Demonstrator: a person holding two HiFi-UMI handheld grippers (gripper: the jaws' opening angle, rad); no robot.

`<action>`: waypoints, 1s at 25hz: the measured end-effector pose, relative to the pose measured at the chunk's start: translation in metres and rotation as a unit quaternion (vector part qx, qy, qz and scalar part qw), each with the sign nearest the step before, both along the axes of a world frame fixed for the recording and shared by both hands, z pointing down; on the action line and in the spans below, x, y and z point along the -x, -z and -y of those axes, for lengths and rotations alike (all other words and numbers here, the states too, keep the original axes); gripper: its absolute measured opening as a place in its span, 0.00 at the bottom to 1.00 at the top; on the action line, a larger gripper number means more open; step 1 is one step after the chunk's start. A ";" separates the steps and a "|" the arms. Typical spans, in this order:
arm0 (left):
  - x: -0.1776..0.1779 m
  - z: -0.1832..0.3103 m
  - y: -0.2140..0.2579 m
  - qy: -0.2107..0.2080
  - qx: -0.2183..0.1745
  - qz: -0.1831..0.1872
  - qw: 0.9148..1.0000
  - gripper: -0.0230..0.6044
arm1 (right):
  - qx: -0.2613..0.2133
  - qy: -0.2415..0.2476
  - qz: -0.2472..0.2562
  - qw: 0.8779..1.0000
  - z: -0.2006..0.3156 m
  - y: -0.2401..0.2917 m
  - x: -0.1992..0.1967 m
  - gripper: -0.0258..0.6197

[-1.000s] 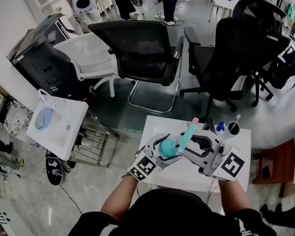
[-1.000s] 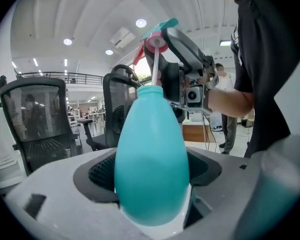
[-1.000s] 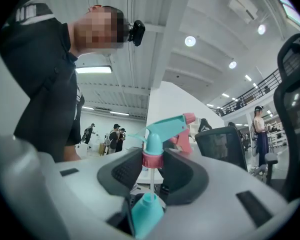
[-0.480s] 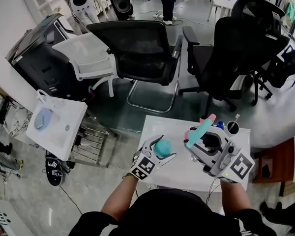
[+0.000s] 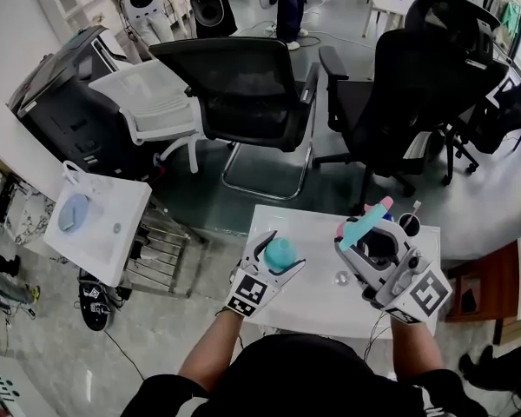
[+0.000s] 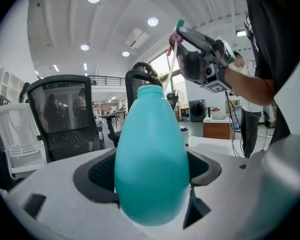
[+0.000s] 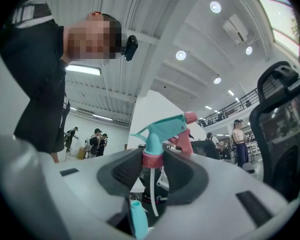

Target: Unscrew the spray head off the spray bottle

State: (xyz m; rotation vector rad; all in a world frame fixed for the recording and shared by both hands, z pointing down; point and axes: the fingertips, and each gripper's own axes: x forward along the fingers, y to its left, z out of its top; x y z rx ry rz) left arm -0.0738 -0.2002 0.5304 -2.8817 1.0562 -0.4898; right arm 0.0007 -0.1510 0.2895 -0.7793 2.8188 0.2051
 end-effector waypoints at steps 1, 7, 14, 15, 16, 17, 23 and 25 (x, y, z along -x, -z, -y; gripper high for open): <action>0.001 0.000 0.006 0.002 -0.006 -0.004 1.000 0.68 | -0.002 -0.009 0.001 1.000 0.002 0.000 -0.002 0.25; 0.000 0.004 0.033 0.009 -0.029 -0.019 0.999 0.68 | -0.004 -0.057 -0.006 0.998 0.010 -0.013 -0.013 0.25; -0.003 0.012 0.053 0.022 -0.049 -0.024 0.998 0.68 | 0.029 -0.086 -0.031 0.995 0.013 -0.054 -0.020 0.25; -0.003 0.012 0.055 0.023 -0.050 -0.025 0.998 0.68 | 0.035 -0.090 -0.034 0.995 0.013 -0.060 -0.021 0.25; -0.003 0.013 0.057 0.024 -0.051 -0.026 0.998 0.68 | 0.043 -0.093 -0.037 0.994 0.013 -0.067 -0.022 0.25; -0.004 0.013 0.058 0.024 -0.053 -0.027 0.998 0.68 | 0.053 -0.096 -0.040 0.993 0.012 -0.073 -0.023 0.25; -0.007 0.015 0.068 0.036 -0.062 -0.042 0.997 0.68 | 0.066 -0.119 -0.074 0.988 0.009 -0.102 -0.034 0.25; -0.006 0.016 0.072 0.042 -0.067 -0.048 0.996 0.68 | 0.080 -0.128 -0.077 0.986 0.009 -0.110 -0.039 0.25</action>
